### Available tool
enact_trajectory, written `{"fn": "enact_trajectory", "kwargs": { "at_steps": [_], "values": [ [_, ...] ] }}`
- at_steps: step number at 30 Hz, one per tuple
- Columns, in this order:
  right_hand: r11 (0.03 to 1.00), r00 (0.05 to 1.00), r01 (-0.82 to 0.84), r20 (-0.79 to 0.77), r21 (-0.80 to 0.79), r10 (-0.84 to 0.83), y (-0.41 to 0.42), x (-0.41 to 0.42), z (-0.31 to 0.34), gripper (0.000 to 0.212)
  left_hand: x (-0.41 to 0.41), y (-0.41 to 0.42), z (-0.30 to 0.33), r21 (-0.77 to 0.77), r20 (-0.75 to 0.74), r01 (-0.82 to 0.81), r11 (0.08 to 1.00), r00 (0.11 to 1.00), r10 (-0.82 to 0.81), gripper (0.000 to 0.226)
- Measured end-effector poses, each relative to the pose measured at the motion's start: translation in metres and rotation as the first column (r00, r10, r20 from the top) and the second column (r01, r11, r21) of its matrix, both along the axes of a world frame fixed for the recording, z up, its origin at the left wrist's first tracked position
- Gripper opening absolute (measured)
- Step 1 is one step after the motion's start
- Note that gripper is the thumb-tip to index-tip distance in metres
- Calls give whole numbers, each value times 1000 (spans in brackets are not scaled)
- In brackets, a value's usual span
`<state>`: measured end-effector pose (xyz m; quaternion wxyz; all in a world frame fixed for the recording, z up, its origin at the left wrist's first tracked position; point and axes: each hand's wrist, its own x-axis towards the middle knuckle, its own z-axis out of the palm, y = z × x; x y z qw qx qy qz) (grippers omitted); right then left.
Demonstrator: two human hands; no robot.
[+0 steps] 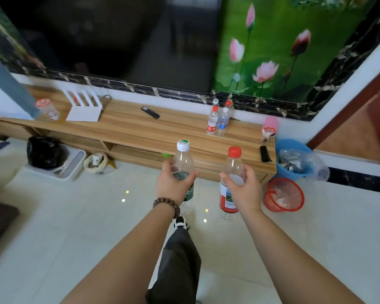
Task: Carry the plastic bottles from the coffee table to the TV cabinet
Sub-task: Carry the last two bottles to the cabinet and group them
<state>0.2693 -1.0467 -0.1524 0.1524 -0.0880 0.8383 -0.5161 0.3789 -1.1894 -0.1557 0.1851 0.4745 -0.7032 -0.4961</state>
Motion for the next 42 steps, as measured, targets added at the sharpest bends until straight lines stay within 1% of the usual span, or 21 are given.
{"fn": "enact_trajectory", "kwargs": {
  "at_steps": [5,9,13,16,18,21,25,28,34,38,42],
  "values": [
    [998,999,37,5,44,-37,-36,-69,-19,59,-79,-45,-20,8,5,77,997,997,-77,71],
    [992,995,98,3,84,-99,-85,-138,-26,60,-154,-101,-28,-1,37,134,991,990,-134,72],
    [985,993,115,14,126,-117,-137,-198,-23,62,-221,-156,-29,26,46,184,983,982,-185,71],
    [984,990,136,22,113,-139,-167,-231,-18,56,-260,-187,-30,41,51,215,976,975,-217,71],
    [982,989,141,23,121,-145,-179,-247,-18,56,-279,-200,-32,66,39,224,972,973,-227,70],
    [979,987,146,39,141,-153,-192,-266,-23,61,-301,-213,-37,90,44,228,969,971,-233,72],
    [976,985,155,47,154,-164,-200,-284,-29,64,-319,-221,-46,85,64,230,969,970,-236,74],
    [980,989,135,41,147,-142,-202,-297,-32,60,-330,-223,-53,84,70,226,970,970,-232,74],
    [989,994,84,60,125,-92,-205,-320,-43,66,-346,-219,-64,65,81,204,977,974,-209,77],
    [991,996,45,65,128,-54,-204,-333,-61,64,-356,-214,-80,56,77,185,981,979,-189,75],
    [992,997,46,52,117,-52,-203,-349,-96,64,-371,-207,-113,30,68,203,979,976,-204,75]
  ]
}}
